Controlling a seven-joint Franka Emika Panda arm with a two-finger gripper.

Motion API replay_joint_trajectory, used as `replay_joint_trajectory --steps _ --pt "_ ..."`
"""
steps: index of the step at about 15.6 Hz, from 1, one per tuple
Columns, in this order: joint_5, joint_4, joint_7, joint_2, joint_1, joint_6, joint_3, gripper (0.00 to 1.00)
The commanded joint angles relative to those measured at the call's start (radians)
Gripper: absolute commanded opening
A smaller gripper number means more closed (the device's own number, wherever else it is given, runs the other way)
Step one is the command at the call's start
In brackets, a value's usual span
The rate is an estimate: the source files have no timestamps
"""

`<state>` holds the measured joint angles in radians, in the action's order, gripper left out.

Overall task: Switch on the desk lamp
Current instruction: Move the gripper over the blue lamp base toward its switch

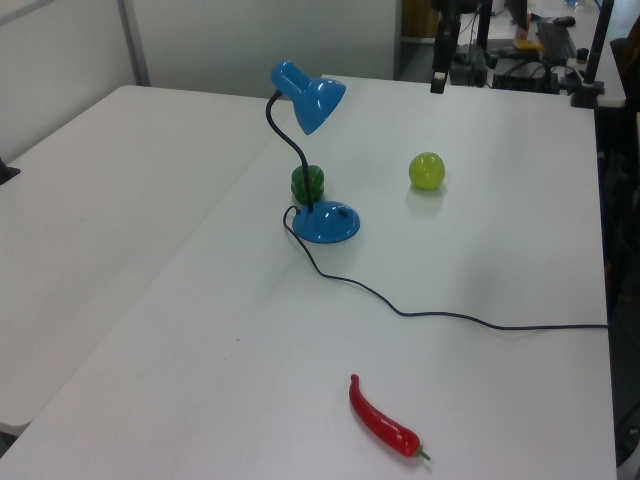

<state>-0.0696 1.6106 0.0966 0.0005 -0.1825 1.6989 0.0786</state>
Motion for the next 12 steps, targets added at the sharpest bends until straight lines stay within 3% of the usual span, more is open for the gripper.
replay_joint_trajectory --steps 1,5,7,12 --pt "-0.024 0.032 -0.012 -0.017 0.000 0.028 -0.002 0.28" --pt "-0.024 0.035 -0.003 -0.004 -0.002 0.031 -0.008 0.13" --pt "-0.024 0.038 0.000 -0.001 -0.003 0.053 -0.008 0.00" --pt "-0.024 0.066 0.000 -0.001 -0.006 0.076 -0.011 0.00"
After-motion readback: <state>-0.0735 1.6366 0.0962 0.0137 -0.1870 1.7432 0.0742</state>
